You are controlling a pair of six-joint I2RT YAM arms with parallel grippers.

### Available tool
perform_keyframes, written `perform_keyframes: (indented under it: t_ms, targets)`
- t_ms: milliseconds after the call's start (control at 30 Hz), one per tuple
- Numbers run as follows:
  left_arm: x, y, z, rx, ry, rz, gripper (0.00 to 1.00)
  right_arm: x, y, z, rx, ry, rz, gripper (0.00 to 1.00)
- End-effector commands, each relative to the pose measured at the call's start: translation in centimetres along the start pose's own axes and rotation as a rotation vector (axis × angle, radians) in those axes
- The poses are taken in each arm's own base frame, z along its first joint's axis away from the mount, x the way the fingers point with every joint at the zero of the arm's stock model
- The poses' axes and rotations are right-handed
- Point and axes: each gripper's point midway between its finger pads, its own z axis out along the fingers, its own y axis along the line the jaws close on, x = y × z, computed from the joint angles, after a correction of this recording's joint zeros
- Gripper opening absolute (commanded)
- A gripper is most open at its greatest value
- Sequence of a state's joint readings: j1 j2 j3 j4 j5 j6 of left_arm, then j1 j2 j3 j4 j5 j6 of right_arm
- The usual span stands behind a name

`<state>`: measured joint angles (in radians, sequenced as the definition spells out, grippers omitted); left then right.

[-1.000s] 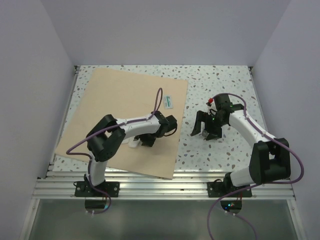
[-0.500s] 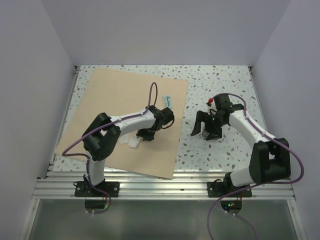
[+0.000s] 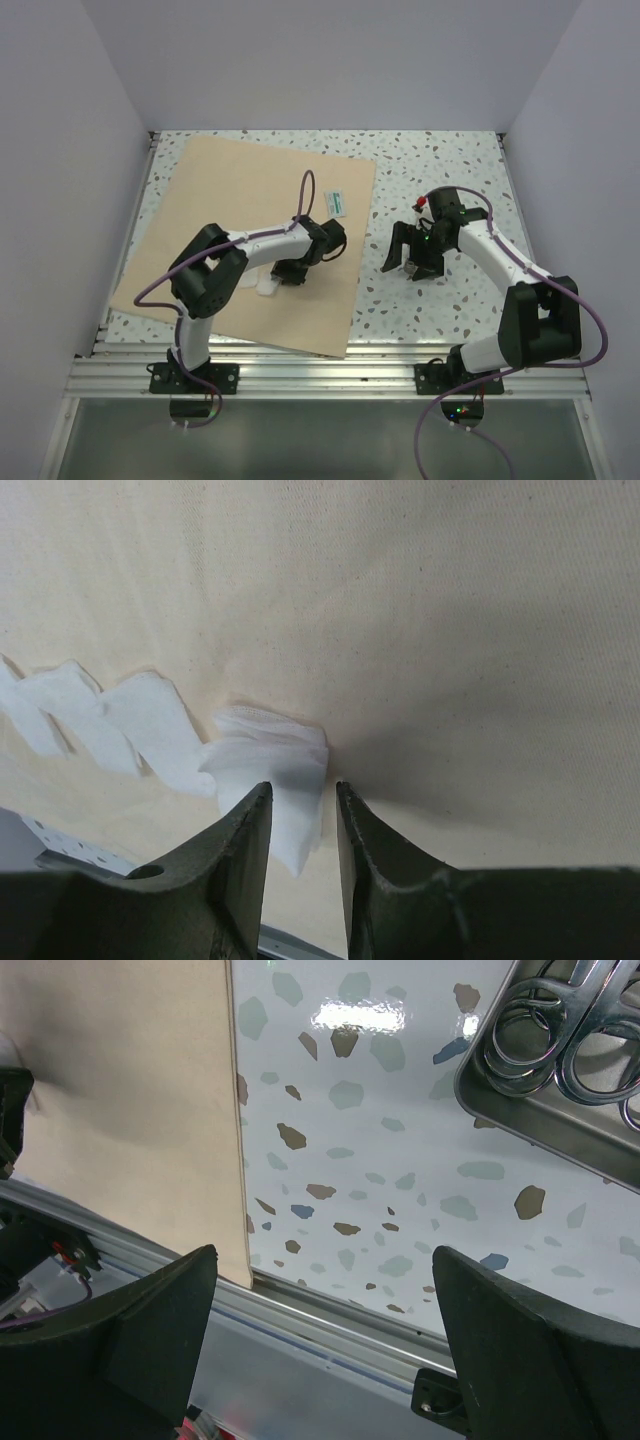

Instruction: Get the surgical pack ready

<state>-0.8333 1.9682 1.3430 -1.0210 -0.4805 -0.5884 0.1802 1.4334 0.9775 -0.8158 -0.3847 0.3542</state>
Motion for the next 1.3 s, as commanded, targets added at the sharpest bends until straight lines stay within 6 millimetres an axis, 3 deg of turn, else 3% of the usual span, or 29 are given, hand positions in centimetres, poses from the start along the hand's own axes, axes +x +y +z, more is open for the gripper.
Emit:
perform_keyframes:
  t_ms: [0,467,700,1033,1167,1267]
  targets:
    - [-0.5,0.4,0.7,-0.025,-0.022,-0.003,0.35,-0.7,0.3,-0.5,-0.002,-0.021,-0.020,0.93]
    - [1.0,0.4,2.8,-0.050,-0.022,-0.006,0.31,-0.8,0.3,-0.4,-0.006,-0.016,-0.020,0.93]
    - [0.6,0.4,2.7,-0.045,-0.039,-0.014,0.18,-0.7,0.3,-0.5,-0.006,-0.014,-0.022,0.93]
    - [-0.8,1.8,2.0,-0.101,-0.071,-0.012,0.01,-1.0,0.6,-0.9,-0.010,-0.026,-0.026,0.94]
    - [-0.9,2.3,2.1,-0.116,-0.068,-0.005,0.03,-0.8,0.5,-0.9,-0.010,-0.026,-0.024,0.94]
    - [-0.6,2.7,2.3,-0.132,-0.061,-0.001,0.17,-0.7,0.5,-0.8,-0.011,-0.025,-0.019,0.94]
